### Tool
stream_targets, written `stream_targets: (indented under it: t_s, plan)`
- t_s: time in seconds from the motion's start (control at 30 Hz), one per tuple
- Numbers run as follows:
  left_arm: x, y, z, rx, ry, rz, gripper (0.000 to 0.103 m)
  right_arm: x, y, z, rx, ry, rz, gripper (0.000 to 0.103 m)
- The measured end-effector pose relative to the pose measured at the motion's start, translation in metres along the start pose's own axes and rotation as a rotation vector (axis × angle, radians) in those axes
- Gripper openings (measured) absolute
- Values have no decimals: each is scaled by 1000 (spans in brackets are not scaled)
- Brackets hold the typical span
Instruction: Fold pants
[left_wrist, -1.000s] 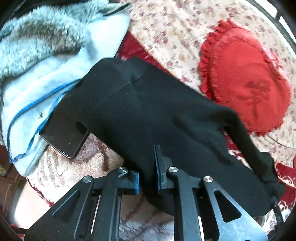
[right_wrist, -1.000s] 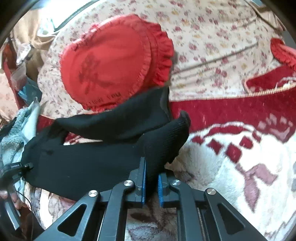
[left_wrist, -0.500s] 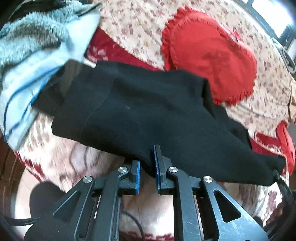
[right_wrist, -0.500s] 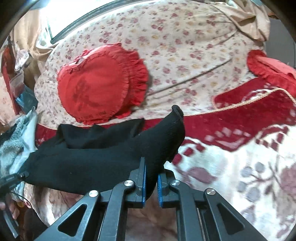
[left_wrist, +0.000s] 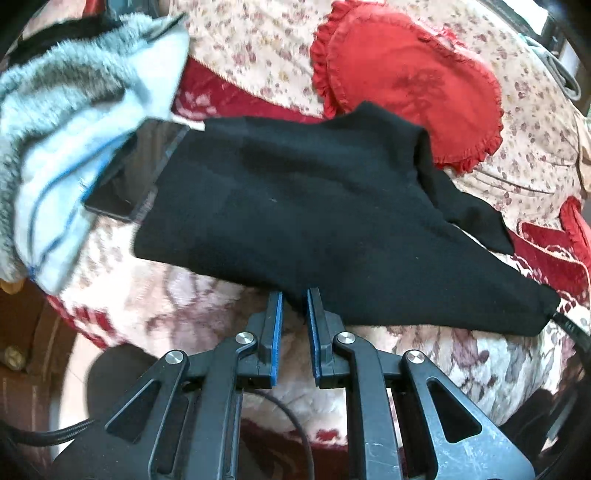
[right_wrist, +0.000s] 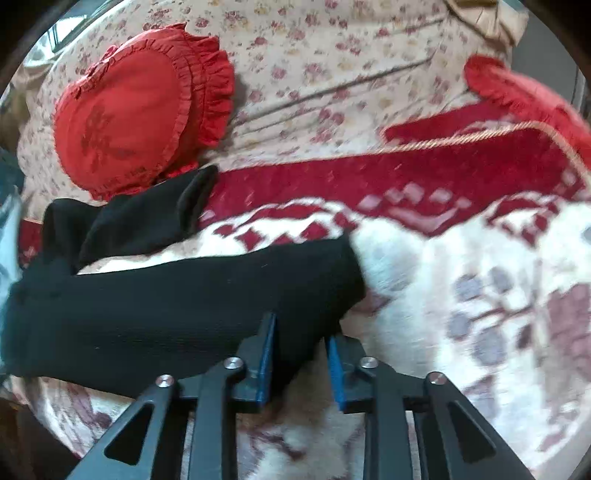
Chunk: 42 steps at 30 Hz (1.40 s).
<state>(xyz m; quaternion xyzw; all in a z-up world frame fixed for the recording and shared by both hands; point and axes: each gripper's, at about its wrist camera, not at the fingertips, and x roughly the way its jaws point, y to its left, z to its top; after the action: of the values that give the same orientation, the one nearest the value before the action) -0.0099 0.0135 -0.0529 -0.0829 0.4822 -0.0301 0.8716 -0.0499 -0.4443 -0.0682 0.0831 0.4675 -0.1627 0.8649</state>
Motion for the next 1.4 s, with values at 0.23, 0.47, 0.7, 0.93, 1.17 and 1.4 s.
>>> stream_targets:
  t_s: [0.23, 0.47, 0.7, 0.93, 1.17, 1.4]
  plan:
    - [-32, 17, 10, 33, -98, 74, 12, -35, 13, 16, -33, -104, -51, 25]
    - [0, 21, 24, -37, -65, 48, 22, -20, 98, 12, -175, -21, 366, 25]
    - [55, 29, 26, -68, 28, 73, 24, 19, 186, -2, -306, 81, 500, 25]
    - [52, 32, 40, -64, 17, 21, 27, 41, 224, 6, -439, 125, 495, 29]
    - [52, 40, 94, -71, -54, 60, 42, 27, 267, 76, -453, -16, 513, 33]
    - [108, 48, 139, -30, 37, 151, 42, 59, 351, 143, -555, 4, 480, 41]
